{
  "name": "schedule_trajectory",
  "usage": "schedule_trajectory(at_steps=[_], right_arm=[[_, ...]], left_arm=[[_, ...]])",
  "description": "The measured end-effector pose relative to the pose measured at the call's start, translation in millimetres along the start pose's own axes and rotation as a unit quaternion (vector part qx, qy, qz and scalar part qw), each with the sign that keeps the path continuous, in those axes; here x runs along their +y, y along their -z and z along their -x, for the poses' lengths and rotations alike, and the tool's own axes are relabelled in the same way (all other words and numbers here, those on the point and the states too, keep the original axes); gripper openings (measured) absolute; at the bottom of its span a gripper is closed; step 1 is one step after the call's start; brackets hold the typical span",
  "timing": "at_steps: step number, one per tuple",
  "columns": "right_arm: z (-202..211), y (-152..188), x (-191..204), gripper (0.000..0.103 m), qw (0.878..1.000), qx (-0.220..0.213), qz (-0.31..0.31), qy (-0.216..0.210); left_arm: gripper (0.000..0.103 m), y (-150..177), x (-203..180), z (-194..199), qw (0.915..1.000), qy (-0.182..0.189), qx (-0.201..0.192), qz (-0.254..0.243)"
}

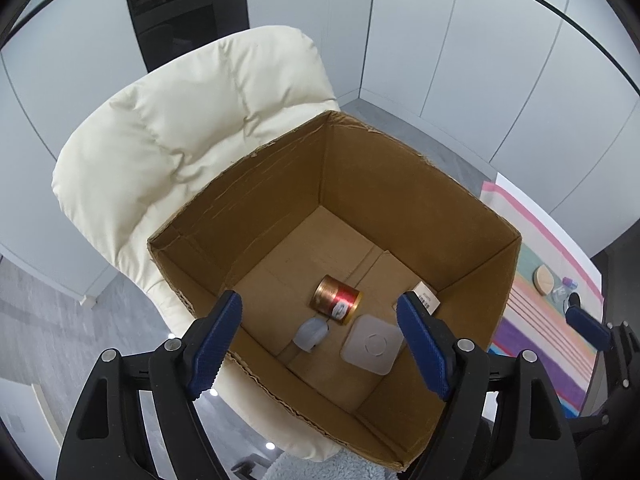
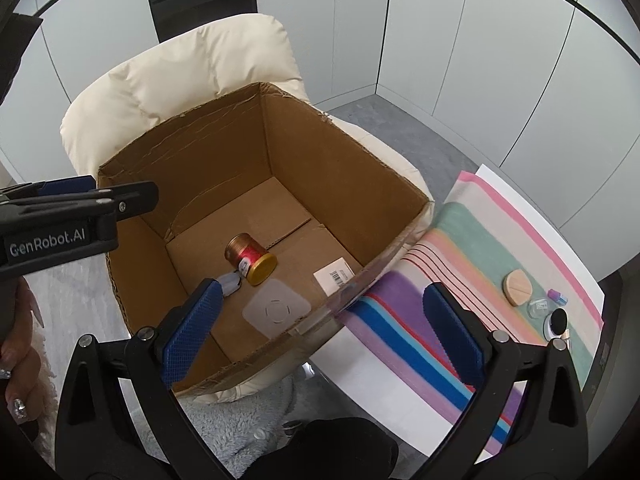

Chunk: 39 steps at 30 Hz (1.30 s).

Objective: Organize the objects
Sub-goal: 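Withdraw both tools from the box back toward the cloth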

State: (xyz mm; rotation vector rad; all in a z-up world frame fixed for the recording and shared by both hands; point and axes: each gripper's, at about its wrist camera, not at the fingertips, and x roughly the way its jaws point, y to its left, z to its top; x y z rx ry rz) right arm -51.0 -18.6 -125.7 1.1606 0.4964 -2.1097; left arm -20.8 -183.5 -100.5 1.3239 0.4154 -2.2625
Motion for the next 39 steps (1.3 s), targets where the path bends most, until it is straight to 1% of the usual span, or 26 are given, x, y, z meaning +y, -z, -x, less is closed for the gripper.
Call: schedule_trajectory(at_steps=[7,10,16,19,31,34,36,39], right_arm=[[6.4,7.3,-9.9,0.102,1.0,-0.003,-0.012,-0.001],[13.4,16.8,-16.4,0.102,1.0,-0.007,-0.017,0.009],[31.7,42.3,-39.5,0.102,0.999,-0.014,-0.04,0.031],[41.3,56.7,-53.7,0.102,0.998,-0.016,-0.06,0.031],[52.3,93.5,-90.8,0.102,0.992,-0.017,-0.121,0.035],[57.2,103.8,-104.2,0.102,0.989,-0.022,-0.14,0.04],[59.1,110.9,-114.7,0.102,0.987,-0.022,-0.154,0.043],[63.5,122.6,-129.4,0.102,0.983,-0.023,-0.173,0.047]], left_arm=[[0.081,5.4,-10.4,2.9,0.9998,0.004,0.002,-0.019],[0.081,9.7,-17.3,6.0,0.9996,0.008,0.004,-0.028],[0.081,22.7,-35.9,19.1,0.9988,-0.004,-0.011,-0.048],[0.082,28.2,-41.6,27.0,0.9987,0.004,-0.018,-0.048],[0.083,45.2,-71.6,41.1,0.996,-0.007,-0.043,-0.078],[0.083,49.5,-84.8,42.5,0.9943,-0.01,-0.048,-0.094],[0.083,56.1,-97.8,41.5,0.992,-0.023,-0.049,-0.114],[0.085,67.8,-118.7,36.0,0.9882,-0.022,-0.035,-0.147]])
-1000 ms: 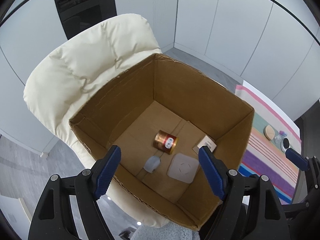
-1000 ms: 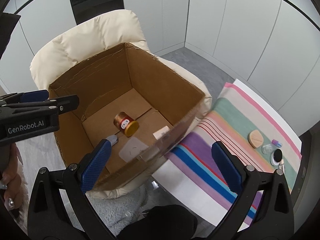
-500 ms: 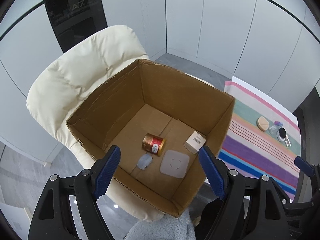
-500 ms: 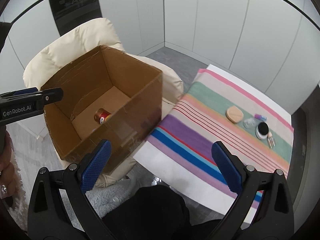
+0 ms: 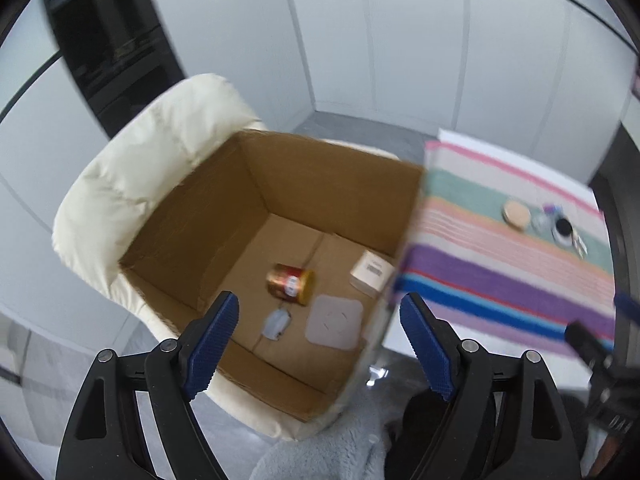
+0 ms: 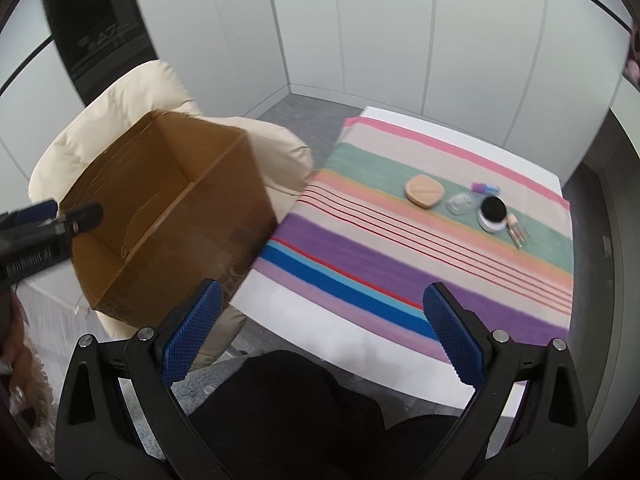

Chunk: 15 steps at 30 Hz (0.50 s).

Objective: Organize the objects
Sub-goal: 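Withdraw both tools from the box back toward the cloth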

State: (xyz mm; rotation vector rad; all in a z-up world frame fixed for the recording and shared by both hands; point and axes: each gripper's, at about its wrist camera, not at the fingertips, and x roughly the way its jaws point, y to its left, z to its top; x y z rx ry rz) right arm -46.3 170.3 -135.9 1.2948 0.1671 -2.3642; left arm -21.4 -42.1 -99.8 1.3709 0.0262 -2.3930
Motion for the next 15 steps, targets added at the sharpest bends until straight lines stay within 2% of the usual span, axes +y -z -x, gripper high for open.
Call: schedule_trajectory(at_steps=[4,9,15], right_arm=[[3.2,8.5,-28.1,0.102,1.0,0.0,-0.025,0.017],[9.5,21.0,-74.6,0.102,0.997,-0.001,-0.07,0.032],[21.7,32.7,-129.8,0.102,0.99,-0.008,-0.111,0.08]], left_arm=[[0.085,6.4,-36.0,-9.0,0.9986,0.012,0.025,-0.044],[0.085,3.9,-70.2,-10.7,0.9971,0.037,0.03,-0.06],[0.085,2.4,-125.7,-15.6,0.993,0.07,0.039,-0.087]])
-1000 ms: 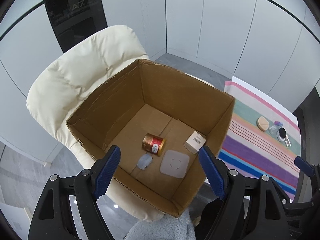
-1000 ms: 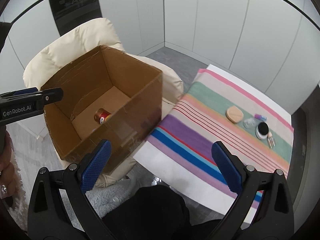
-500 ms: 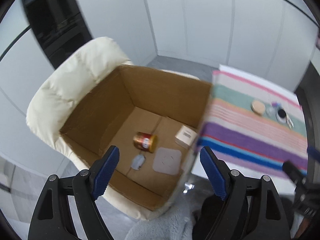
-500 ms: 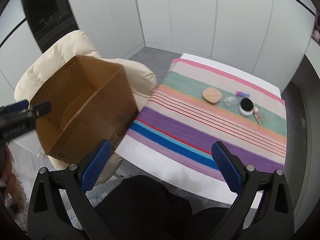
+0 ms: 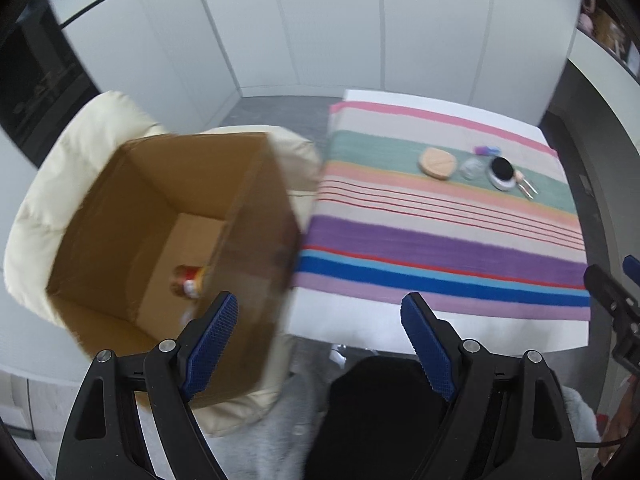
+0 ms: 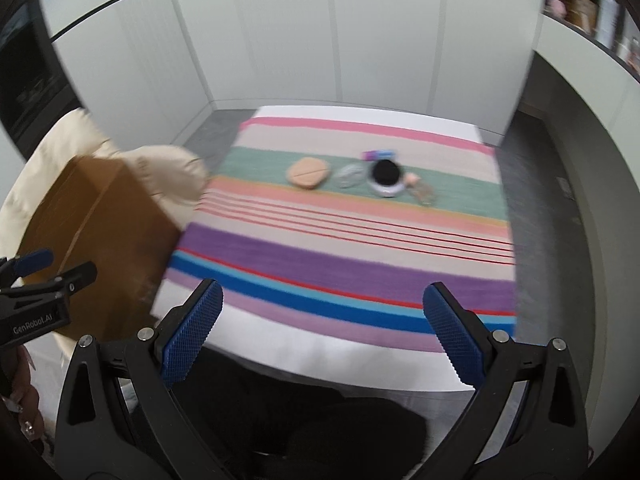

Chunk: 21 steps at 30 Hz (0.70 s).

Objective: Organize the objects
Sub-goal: 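Withdraw both tools from the box back toward the cloth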

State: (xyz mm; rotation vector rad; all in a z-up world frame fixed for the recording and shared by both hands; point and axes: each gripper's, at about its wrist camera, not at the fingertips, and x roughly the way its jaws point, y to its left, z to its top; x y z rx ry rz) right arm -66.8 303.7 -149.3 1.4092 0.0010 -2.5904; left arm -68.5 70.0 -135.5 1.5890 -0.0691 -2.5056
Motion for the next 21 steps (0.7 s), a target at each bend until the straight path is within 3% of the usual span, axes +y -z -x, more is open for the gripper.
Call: schedule_trajectory(at_steps=[8,16,21], right_arm=[[-1.6,5.5,-64.3,0.102,0.998,-0.003,-0.04,0.044],[-23.8,0.4,-90.1,0.102,0.997,-0.003,-0.05,0.052],[-43.9,-7.2,-101.0,0.102,0.997,0.005,-0.052,0.056]], left_arm=[[0.085,-9.2,-60.9,-19.1,0.9986,0.038,0.013,-0.035],[0.085,-28.0,-91.3,-38.2,0.998,0.04,-0.007,-0.049],[0.085,-43.7,-98.6,-68.8,0.9992,0.019,0.018,-0.031]])
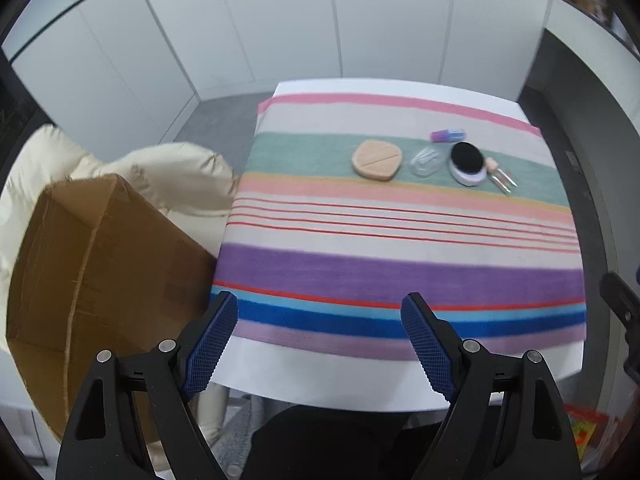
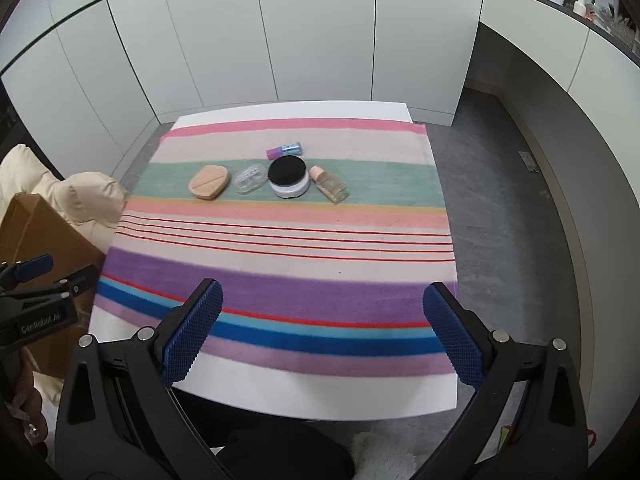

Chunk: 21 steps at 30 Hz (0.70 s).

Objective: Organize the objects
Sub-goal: 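Grasp the beige puff with the left tool while the right tool grasps the pink-capped bottle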

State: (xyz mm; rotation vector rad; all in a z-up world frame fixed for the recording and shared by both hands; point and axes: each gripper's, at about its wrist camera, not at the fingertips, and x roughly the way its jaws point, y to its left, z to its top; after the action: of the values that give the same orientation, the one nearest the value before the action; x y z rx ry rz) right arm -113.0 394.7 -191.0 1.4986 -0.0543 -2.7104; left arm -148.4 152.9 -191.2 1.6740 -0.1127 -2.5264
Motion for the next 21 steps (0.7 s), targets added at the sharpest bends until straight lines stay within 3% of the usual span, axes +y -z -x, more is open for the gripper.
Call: schedule_trajectory(at_steps=[3,7,21], right_arm=[[-12.8,-4.9,-3.8,0.102,1.0,0.001,-0.002,0.001],[-36.7,-13.8,-8.4,0.102,1.0,0.003,-0.003,0.005],[-152.7,-41.3,-12.8,0.102,1.0,0.022,-0.003,-0.011]], left_arm=[[0.085,-10.9,0.4,-18.9,0.9999,-0.002,0.01,0.013],[0.085,-24.2,-2.6,-41.9,0.9999,-0.011,-0.004,0.009],[0.085,-70.9,-27.9,-140.7,0.9996,0.023,0.016,0.001]])
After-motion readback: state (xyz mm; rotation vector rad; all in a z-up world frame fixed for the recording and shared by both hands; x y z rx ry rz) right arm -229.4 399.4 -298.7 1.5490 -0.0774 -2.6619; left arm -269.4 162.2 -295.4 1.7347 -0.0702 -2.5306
